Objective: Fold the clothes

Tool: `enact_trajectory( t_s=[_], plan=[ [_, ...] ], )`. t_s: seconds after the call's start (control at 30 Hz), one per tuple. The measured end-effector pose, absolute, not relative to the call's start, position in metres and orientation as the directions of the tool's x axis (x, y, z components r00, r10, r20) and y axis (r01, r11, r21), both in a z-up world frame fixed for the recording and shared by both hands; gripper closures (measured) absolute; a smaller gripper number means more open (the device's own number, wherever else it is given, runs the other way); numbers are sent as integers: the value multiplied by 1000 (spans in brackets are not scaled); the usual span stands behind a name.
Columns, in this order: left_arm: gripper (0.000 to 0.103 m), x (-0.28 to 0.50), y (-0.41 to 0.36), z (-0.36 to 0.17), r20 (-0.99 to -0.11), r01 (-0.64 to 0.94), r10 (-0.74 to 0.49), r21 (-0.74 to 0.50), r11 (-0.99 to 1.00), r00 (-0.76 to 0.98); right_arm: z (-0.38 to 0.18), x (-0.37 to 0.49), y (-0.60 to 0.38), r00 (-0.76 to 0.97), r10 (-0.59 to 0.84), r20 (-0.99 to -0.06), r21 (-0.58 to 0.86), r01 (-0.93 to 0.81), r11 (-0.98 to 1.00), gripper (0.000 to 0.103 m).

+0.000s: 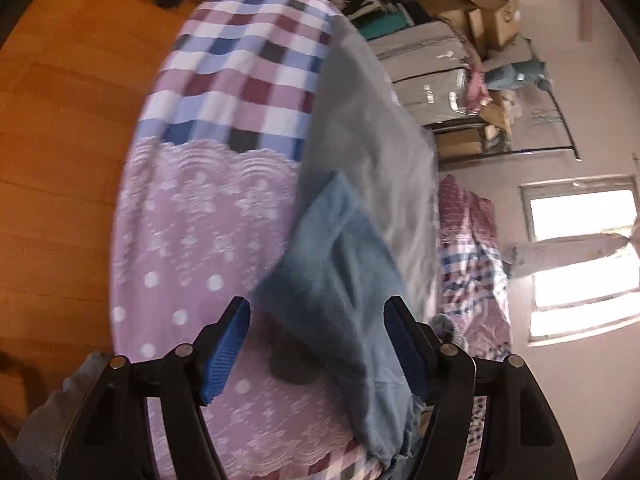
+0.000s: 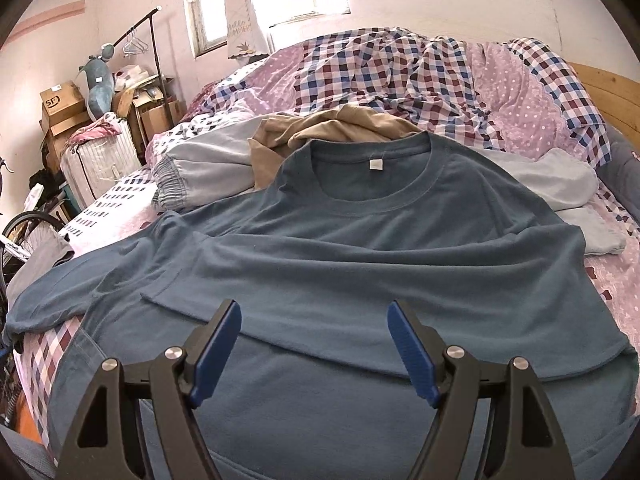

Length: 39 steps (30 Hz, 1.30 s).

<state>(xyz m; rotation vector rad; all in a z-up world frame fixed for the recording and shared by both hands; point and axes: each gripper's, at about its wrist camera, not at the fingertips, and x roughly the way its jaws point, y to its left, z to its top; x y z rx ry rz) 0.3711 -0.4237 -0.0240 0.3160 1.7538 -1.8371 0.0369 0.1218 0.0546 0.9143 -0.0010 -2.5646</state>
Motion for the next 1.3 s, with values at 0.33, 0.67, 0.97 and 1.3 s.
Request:
enact_trajectory(
  t_s=[0.33, 0.67, 0.97, 1.3],
  plan=[
    [99, 350, -412, 10, -537, 586, -262, -793, -169, -802, 55, 35, 125, -692, -391, -606, 158, 377, -912, 24],
    [101, 252, -372, 98, -502, 538, -213, -695, -477, -838, 62, 27, 143, -688, -418, -593, 235, 349, -907, 24],
    [101, 72, -228, 221, -404, 150, 148, -618, -772, -903, 71, 12, 192, -706, -435, -559, 397, 232, -888, 24],
    [101, -39, 7, 227, -493, -314, 569, -508, -802, -658, 63, -9, 295, -720, -446, -532, 650, -9, -760, 24]
  ],
)
